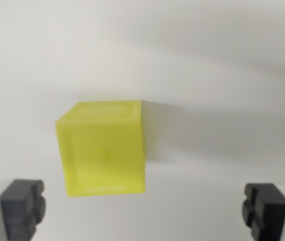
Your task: Pick yellow cube
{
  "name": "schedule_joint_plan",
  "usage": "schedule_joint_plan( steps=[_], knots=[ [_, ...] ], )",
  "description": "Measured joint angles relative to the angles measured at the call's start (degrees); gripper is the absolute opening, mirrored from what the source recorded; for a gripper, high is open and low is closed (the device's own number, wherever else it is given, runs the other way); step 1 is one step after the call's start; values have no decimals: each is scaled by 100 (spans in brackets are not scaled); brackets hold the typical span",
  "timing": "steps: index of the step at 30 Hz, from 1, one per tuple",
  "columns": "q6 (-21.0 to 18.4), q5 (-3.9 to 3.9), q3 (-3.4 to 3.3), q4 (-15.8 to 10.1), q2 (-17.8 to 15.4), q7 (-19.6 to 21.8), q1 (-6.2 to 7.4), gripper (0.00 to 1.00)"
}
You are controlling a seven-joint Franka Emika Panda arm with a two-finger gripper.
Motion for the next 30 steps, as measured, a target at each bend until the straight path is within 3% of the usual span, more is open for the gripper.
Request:
schedule_joint_plan(
  steps=[19, 30],
  knots=[
    [819, 35, 0, -276, 513, 14, 337, 100],
    [983, 44, -4, -249, 707, 3, 349, 100]
  ],
)
